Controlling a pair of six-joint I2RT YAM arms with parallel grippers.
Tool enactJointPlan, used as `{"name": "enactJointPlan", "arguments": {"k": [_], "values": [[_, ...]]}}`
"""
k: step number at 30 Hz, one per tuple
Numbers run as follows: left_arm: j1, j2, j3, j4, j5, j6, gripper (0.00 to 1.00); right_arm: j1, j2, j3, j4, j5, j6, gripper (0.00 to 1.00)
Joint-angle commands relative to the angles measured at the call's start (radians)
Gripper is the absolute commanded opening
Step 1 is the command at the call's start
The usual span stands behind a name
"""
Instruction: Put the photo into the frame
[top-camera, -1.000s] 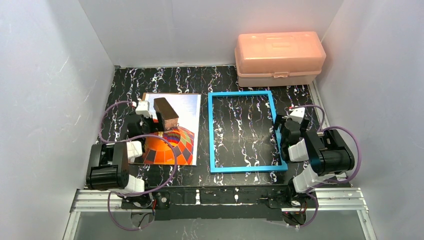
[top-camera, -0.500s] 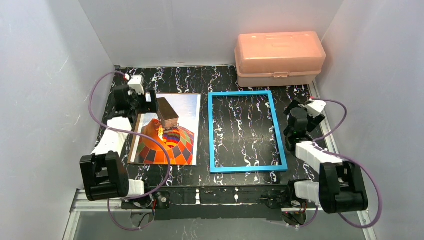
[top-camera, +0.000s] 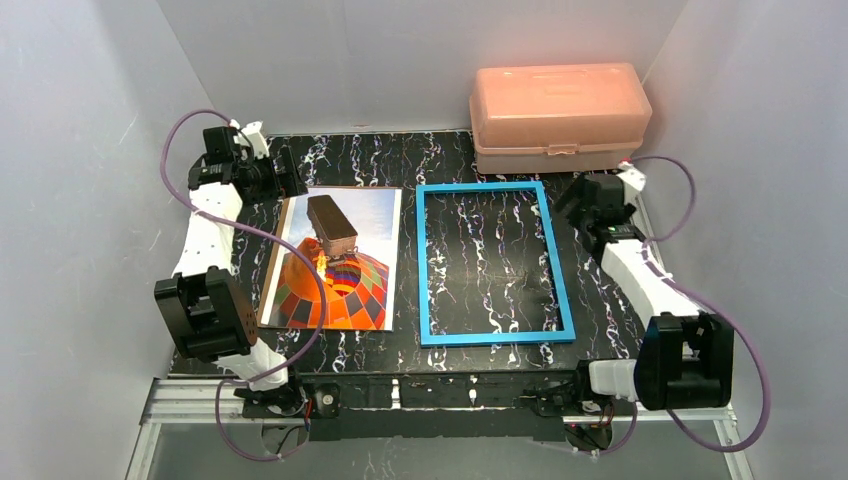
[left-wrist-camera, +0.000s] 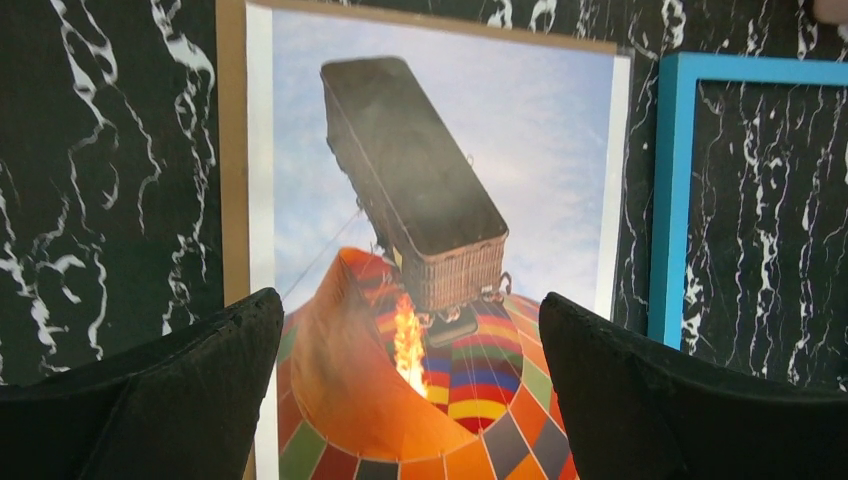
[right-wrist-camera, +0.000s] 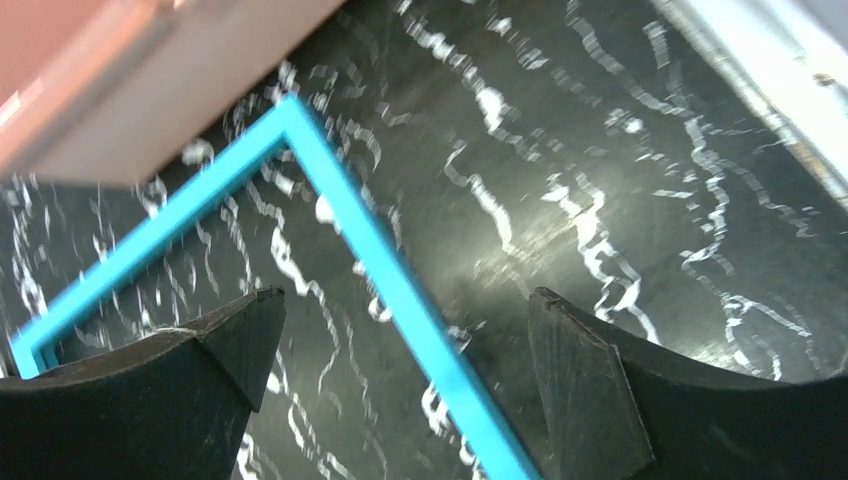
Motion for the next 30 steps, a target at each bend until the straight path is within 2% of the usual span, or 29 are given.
{"name": "enactJointPlan", "arguments": {"k": [1, 9, 14, 19, 30], "values": [[-0.002, -0.005, 0.052, -0.148, -0.001, 0.021, 0.98, 0.203, 0.027, 0.117, -0.264, 0.001, -0.075, 0.99], [-0.002, -0.001, 0.087, -0.22, -0.003, 0.019, 0.98, 0.65, 0.189, 0.322, -0.423, 0.221, 0.026, 0.99], [-0.002, -0.013, 0.084, -0.235, -0.01, 0.027, 0.98, 0.844, 0.385, 0.467, -0.482, 0.28, 0.056, 0.99], [-0.002, -0.019, 0.086, -0.257, 0.008, 0.041, 0.98, 0.922, 0.577, 0.616, -0.507, 0.214, 0.014, 0.99], [-0.002, -0.019, 0.069, -0.272, 0.021, 0.086, 0.98, 0.94, 0.769, 0.715, -0.468, 0.172, -0.03, 0.99]]}}
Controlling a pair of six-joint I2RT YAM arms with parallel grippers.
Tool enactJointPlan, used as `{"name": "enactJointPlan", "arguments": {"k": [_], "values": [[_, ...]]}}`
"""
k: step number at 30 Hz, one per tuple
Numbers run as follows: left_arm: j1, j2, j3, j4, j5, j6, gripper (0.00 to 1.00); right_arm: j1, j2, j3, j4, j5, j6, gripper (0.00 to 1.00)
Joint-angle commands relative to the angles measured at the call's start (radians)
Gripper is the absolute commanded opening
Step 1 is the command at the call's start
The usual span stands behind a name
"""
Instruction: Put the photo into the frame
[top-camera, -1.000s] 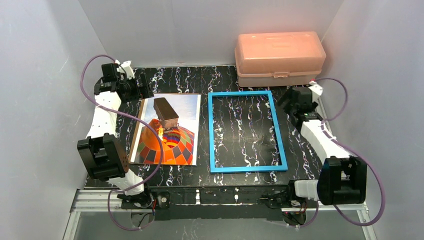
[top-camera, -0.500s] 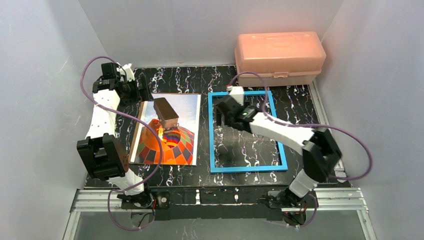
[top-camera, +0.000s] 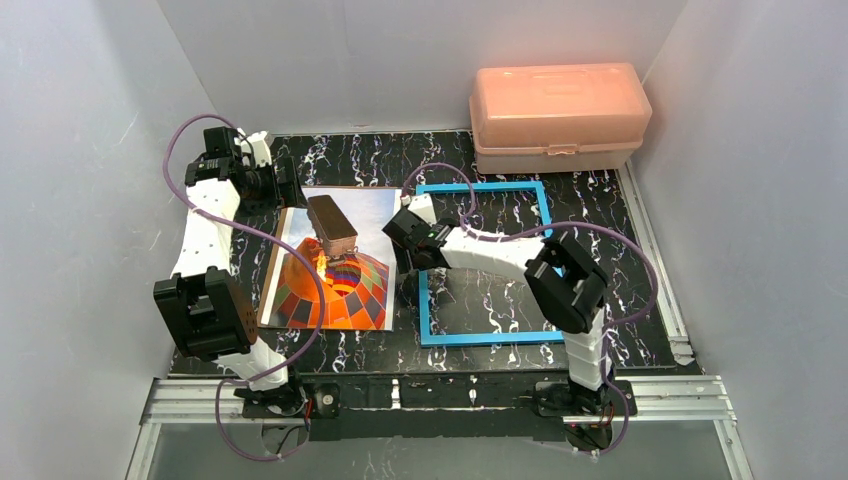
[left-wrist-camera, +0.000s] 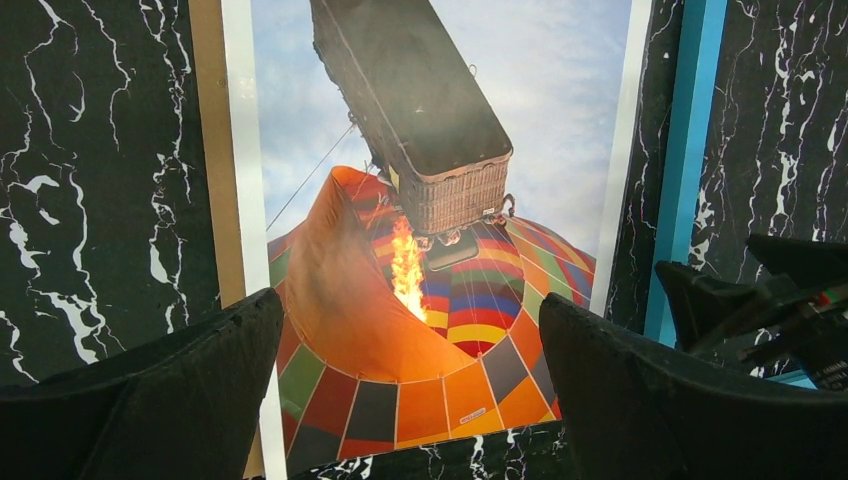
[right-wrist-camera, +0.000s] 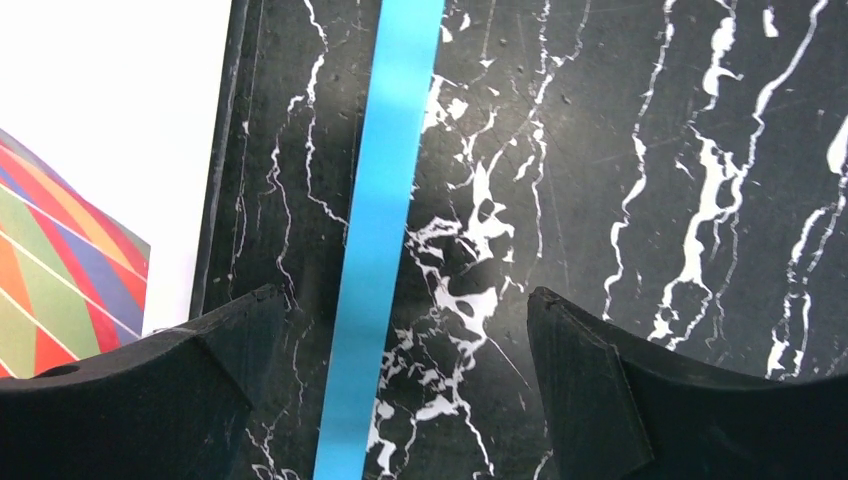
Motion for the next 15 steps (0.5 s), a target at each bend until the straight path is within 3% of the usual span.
{"name": "enactJointPlan", "arguments": {"k": [1, 11, 15], "values": [[-0.001, -0.033, 0.013, -0.031, 0.019, 0.023, 0.98, -0.001, 0.066, 0.069, 0.0, -0.007, -0.022, 0.97], [-0.002, -0.023, 0.028, -0.069, 0.031, 0.025, 0.98, 0.005, 0.129, 0.064, 0.044, -0.036, 0.002, 0.68], [-0.002, -0.013, 0.051, -0.104, 0.041, 0.023, 0.98, 0.007, 0.135, 0.076, 0.044, -0.041, 0.015, 0.49]]}}
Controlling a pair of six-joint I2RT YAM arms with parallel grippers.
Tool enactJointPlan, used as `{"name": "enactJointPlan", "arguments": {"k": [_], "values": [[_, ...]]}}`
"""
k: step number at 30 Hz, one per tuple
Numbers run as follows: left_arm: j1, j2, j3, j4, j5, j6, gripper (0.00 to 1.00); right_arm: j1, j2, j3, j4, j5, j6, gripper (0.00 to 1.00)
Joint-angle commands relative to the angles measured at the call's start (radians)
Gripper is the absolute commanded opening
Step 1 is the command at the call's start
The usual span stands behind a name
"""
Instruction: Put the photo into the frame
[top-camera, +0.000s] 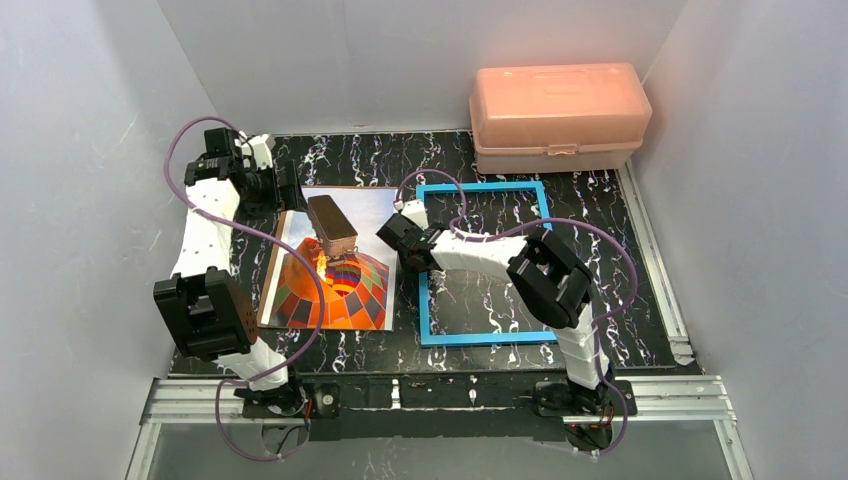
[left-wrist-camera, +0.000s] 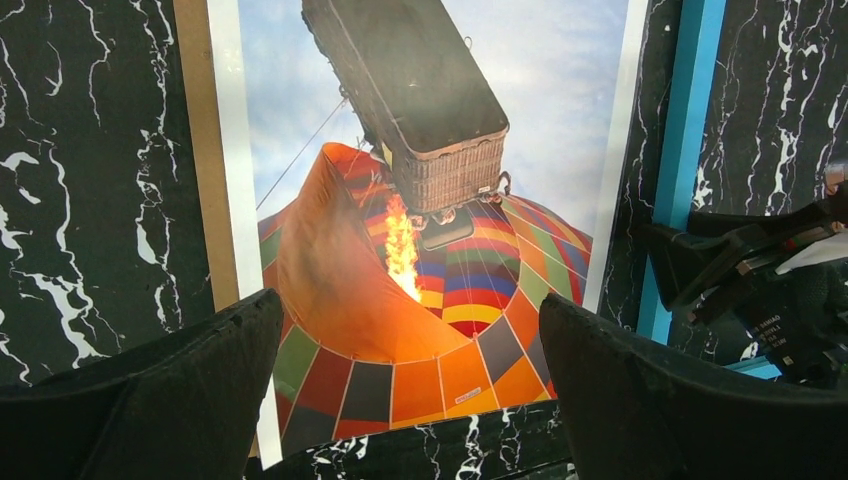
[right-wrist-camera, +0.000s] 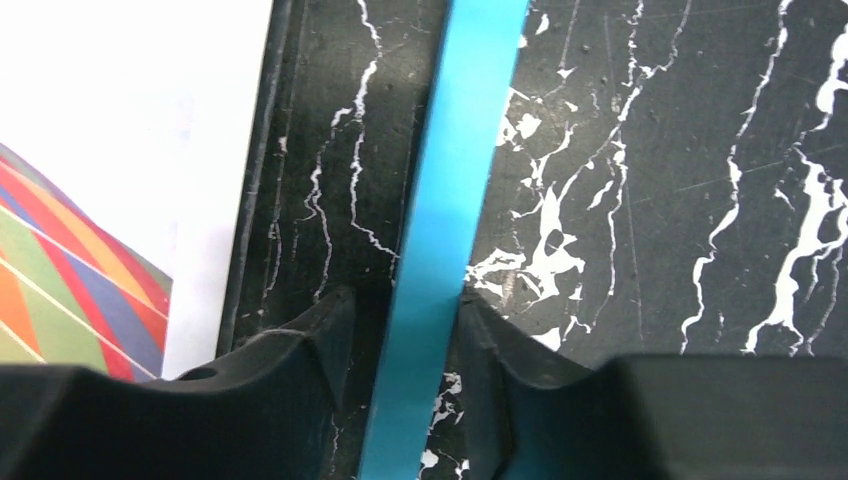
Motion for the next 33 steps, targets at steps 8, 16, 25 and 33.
{"name": "enactJointPlan", "arguments": {"k": [8, 16, 25, 33], "values": [[-0.002, -0.019, 0.053, -0.09, 0.078, 0.004, 0.98, 0.006, -0.079, 0.093, -0.024, -0.01, 0.046, 0.2], [-0.003, -0.019, 0.014, -0.117, 0.14, -0.001, 0.98, 0.008, -0.231, 0.155, -0.031, -0.089, 0.09, 0.11], [-0.002, -0.046, -0.05, -0.092, 0.258, -0.038, 0.98, 0.008, -0.377, 0.175, 0.118, -0.292, 0.136, 0.1], [-0.003, -0.128, -0.157, 0.046, 0.437, -0.123, 0.98, -0.01, -0.447, 0.224, 0.291, -0.461, 0.231, 0.09]]}}
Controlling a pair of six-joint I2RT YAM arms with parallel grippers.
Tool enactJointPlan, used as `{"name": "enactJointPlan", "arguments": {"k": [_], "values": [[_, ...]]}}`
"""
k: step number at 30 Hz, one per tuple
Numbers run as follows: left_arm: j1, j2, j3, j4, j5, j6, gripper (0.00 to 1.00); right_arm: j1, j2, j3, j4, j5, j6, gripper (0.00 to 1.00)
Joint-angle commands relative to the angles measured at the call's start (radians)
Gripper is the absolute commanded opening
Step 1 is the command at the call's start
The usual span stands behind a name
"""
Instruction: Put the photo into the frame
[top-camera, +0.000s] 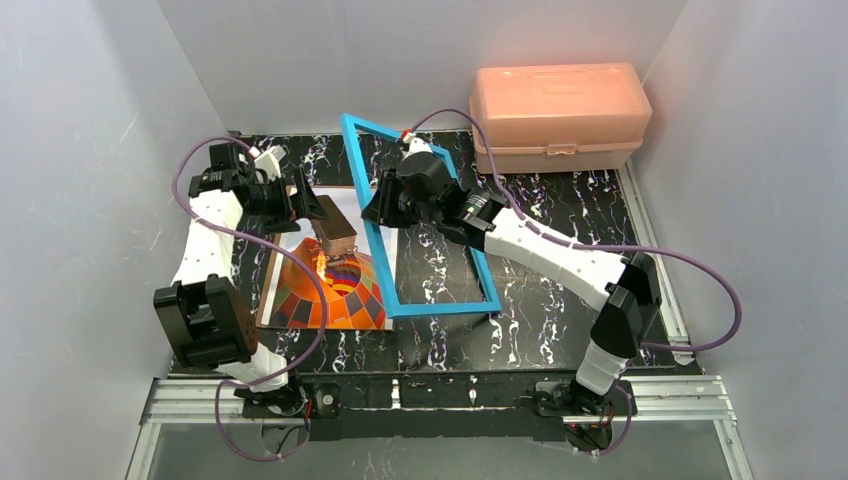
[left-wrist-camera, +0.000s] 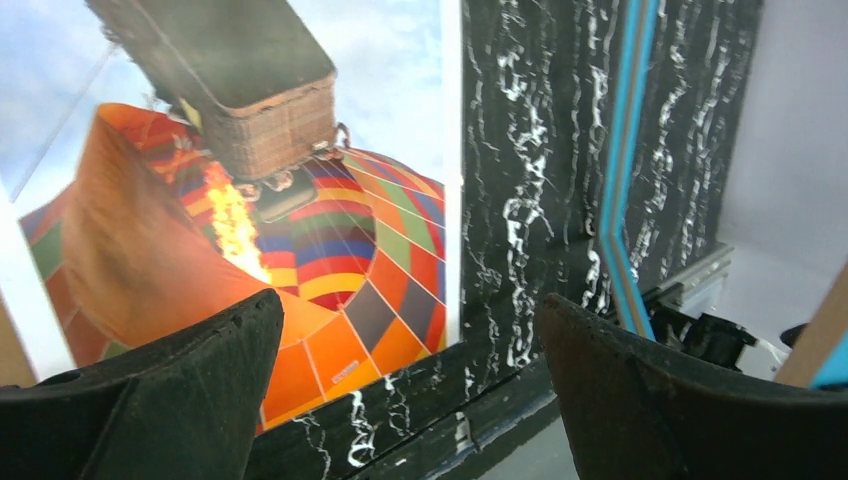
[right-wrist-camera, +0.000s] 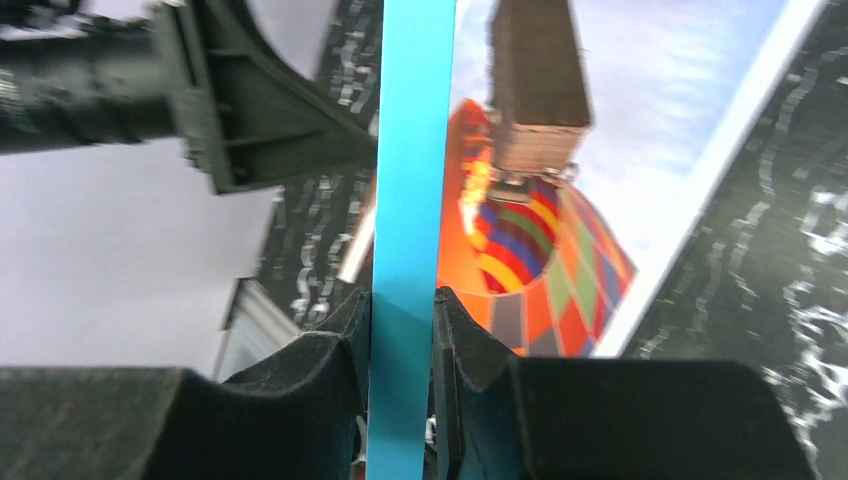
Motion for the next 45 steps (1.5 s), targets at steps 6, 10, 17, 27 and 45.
{"name": "enactJointPlan", "arguments": {"k": [6, 10, 17, 27, 45], "values": [[-0.002, -0.182, -0.24, 0.303, 0.273, -0.187, 0.98, -0.077, -0.153, -0.055, 0.581, -0.213, 0.343, 0.07], [-0.017, -0.192, -0.311, 0.411, 0.314, -0.244, 0.98, -0.114, -0.146, -0.105, 0.767, -0.244, 0.536, 0.06], [-0.082, -0.136, -0.34, 0.483, 0.296, -0.248, 0.98, -0.129, -0.095, -0.1, 0.921, -0.291, 0.715, 0.04], [-0.121, -0.038, -0.379, 0.591, 0.318, -0.295, 0.98, -0.127, -0.028, -0.064, 1.1, -0.337, 0.841, 0.02], [-0.131, -0.061, -0.45, 0.712, 0.242, -0.336, 0.42, -0.121, -0.015, -0.134, 1.175, -0.317, 0.901, 0.02]]}}
